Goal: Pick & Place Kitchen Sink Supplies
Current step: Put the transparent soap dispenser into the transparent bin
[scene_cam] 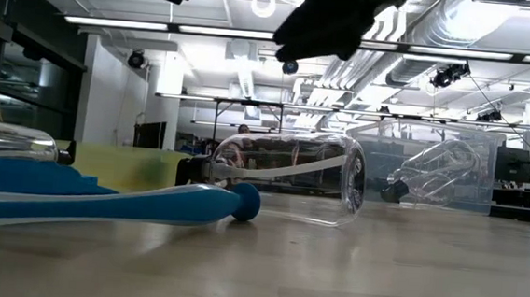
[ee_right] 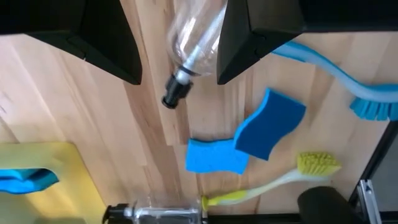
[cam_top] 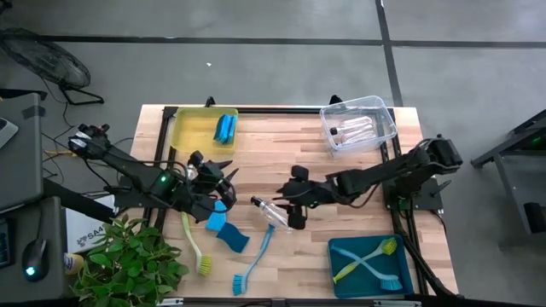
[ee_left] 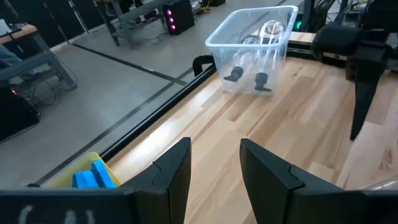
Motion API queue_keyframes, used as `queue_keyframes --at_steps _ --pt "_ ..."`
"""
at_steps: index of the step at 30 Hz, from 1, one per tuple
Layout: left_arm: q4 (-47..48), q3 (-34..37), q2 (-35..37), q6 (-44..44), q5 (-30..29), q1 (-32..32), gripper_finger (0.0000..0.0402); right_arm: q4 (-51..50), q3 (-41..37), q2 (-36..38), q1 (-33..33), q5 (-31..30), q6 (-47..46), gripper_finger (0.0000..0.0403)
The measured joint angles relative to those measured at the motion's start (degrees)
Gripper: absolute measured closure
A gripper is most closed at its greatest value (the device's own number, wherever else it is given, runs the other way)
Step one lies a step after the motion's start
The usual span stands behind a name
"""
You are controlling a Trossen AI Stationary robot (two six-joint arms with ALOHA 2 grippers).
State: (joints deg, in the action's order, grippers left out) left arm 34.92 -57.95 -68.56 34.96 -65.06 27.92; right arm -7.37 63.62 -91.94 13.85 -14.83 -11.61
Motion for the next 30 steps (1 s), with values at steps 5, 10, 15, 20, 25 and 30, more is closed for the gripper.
queue_keyframes --at_steps 5,10,15,20,25,30 --pt "0.46 0.0 0.0 0.04 0.25 0.0 0.0268 -0.89 3.02 -2.92 0.02 0.2 -0.18 0.0201" --pt "0.95 0.0 0.0 0.5 0.56 0.0 0.0268 0.12 3.49 -3.11 0.0 0.2 -1.22 0.0201" --pt "1.7 0.0 0.0 1.55 1.23 0.0 0.0268 2.15 3.49 -3.37 0.02 -0.01 -1.66 0.0201" --pt "2.13 0.0 0.0 2.48 2.22 0.0 0.0268 2.82 3.47 -4.59 0.02 -0.23 -1.66 0.0201" --pt "2.79 0.0 0.0 3.34 2.71 0.0 0.0268 4.75 3.44 -6.91 -0.05 0.32 -1.86 0.0201" --pt "2.85 0.0 0.02 3.51 2.73 0.0 0.0268 6.37 3.43 -8.05 -0.55 1.44 -2.86 0.0201"
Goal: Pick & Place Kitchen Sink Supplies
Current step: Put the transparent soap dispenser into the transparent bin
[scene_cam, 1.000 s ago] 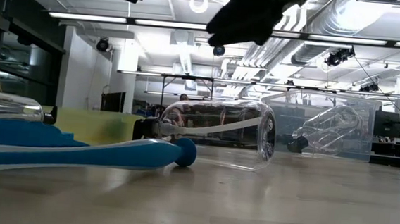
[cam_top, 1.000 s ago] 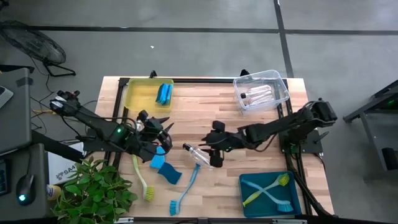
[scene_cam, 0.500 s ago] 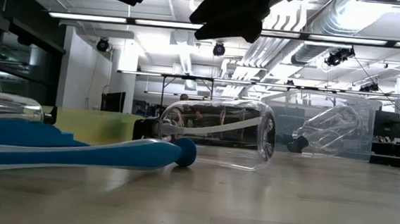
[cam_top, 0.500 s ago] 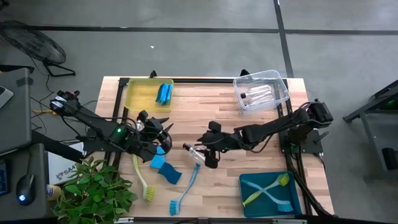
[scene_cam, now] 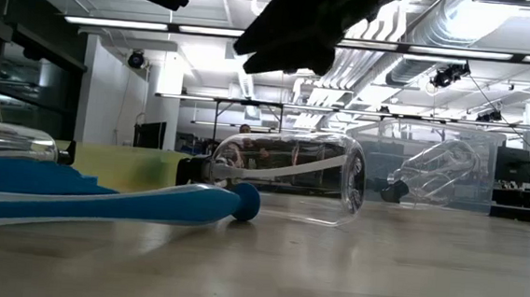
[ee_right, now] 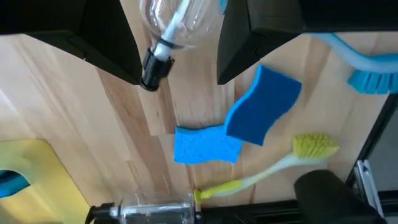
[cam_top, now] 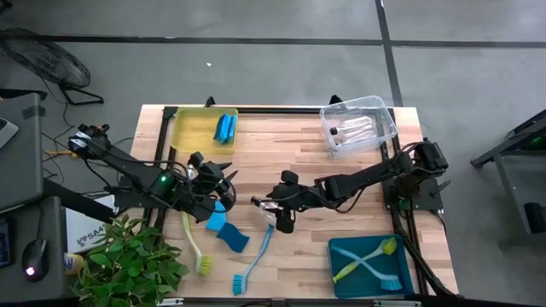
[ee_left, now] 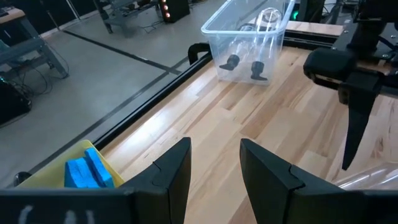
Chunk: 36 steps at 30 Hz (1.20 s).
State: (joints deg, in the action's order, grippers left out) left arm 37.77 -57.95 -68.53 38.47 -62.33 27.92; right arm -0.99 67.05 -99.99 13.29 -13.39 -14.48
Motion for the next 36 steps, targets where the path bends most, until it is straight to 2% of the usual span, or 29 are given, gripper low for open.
queue_keyframes --at_steps 7,15,24,32,36 --pt "-0.77 1.69 0.0 1.25 0.04 -0.04 0.0268 1.32 0.0 -2.43 -0.21 0.0 -0.28 0.0201" --pt "-0.72 5.28 0.0 6.62 -0.28 -0.13 0.0268 3.31 -0.02 -5.17 -0.96 0.4 -1.52 0.0201" --pt "-0.44 5.46 0.0 6.85 -1.69 -0.15 0.0268 3.33 1.07 -5.17 -2.39 3.93 -2.87 0.0201" --pt "1.14 5.46 0.29 6.83 -2.71 -0.11 0.0268 -4.85 6.95 -5.67 -4.23 4.14 -3.09 0.0201" --pt "2.36 5.46 1.24 6.84 -3.8 0.37 0.0268 -9.71 10.65 -7.72 -5.37 6.41 -4.64 0.0201"
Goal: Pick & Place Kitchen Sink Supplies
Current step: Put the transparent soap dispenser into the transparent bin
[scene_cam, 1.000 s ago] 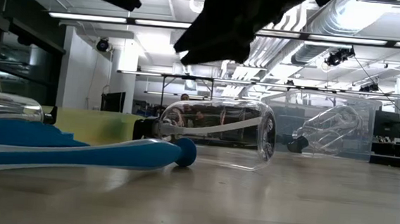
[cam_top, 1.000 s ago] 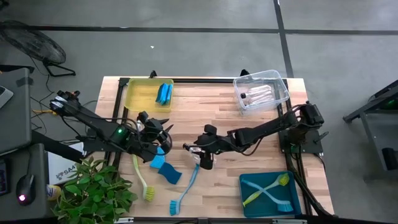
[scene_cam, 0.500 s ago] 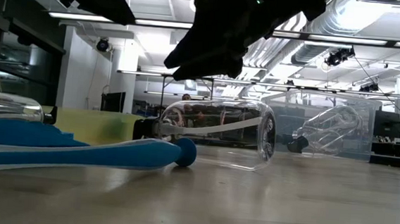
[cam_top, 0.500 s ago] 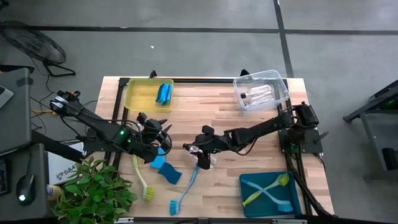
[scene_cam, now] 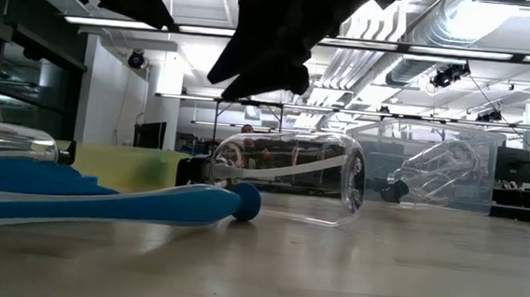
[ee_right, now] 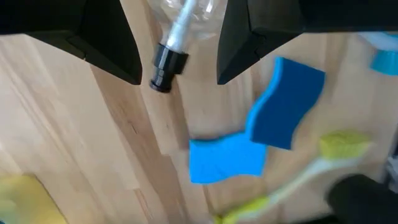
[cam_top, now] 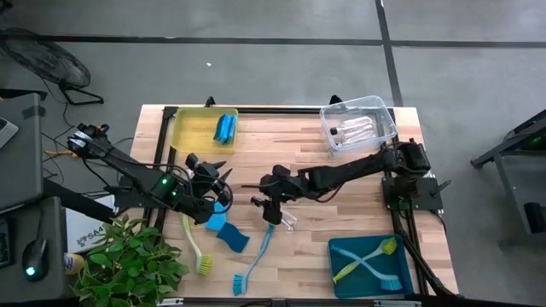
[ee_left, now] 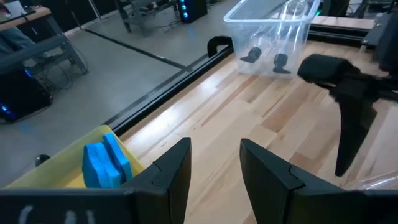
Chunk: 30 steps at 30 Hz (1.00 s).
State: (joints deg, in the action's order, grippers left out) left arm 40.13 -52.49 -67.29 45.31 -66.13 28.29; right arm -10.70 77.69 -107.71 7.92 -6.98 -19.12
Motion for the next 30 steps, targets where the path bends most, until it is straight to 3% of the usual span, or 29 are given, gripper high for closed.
queue_keyframes --at_steps 11,17,30 --pt "1.05 0.0 0.9 0.03 -2.16 3.04 0.0268 -14.77 13.63 -10.9 -1.59 2.26 1.4 0.0201" --pt "1.47 0.0 0.86 0.24 -2.61 4.11 0.0268 -17.3 16.65 -13.21 -2.09 5.92 2.95 0.0197" --pt "2.06 0.0 0.86 1.47 -1.88 4.1 0.0268 -17.64 16.65 -15.84 -3.06 9.15 1.03 0.0114"
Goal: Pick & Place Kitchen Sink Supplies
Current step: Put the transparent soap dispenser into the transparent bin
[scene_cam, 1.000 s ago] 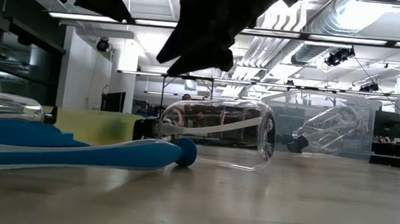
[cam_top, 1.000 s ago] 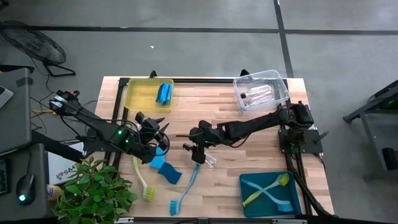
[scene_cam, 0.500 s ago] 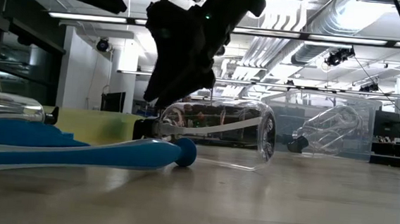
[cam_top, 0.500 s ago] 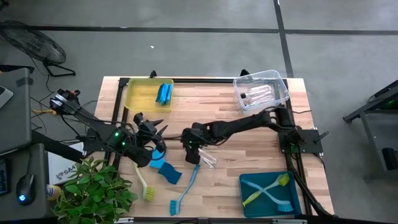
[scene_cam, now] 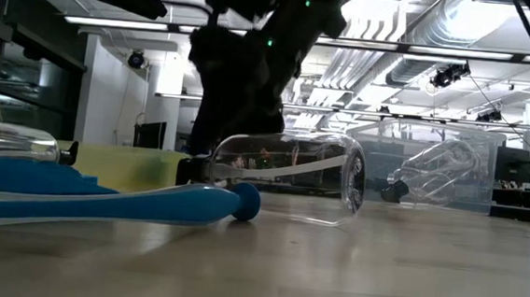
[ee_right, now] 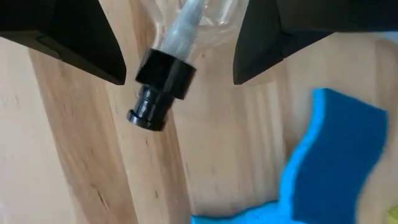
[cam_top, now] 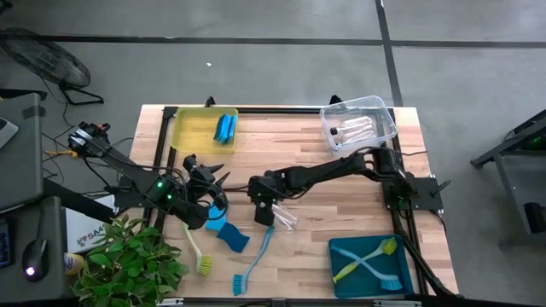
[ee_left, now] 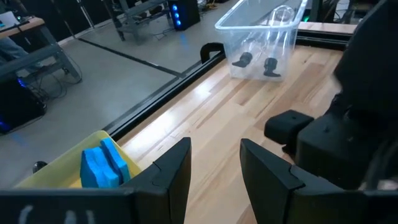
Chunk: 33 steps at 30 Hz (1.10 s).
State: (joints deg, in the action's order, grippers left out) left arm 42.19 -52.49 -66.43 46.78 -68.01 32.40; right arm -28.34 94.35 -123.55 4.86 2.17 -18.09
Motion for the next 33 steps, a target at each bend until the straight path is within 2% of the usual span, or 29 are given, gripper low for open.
queue_keyframes --at_steps 10,18,27,33 --pt "0.0 0.0 0.0 0.02 0.38 0.0 0.0268 2.95 0.0 -1.39 -0.39 -1.22 -1.15 0.011" --pt "-0.03 0.0 0.0 0.15 0.43 -0.02 0.0268 -0.54 -0.02 -1.96 -0.41 0.35 -1.03 0.0128" --pt "-0.02 0.0 -0.02 0.22 1.21 -0.02 0.0268 -2.51 0.0 -1.94 0.07 2.55 9.54 0.0135" --pt "-0.02 0.0 -0.02 0.22 1.44 -0.02 0.0268 -4.19 0.0 -1.94 0.09 1.88 12.13 0.0149"
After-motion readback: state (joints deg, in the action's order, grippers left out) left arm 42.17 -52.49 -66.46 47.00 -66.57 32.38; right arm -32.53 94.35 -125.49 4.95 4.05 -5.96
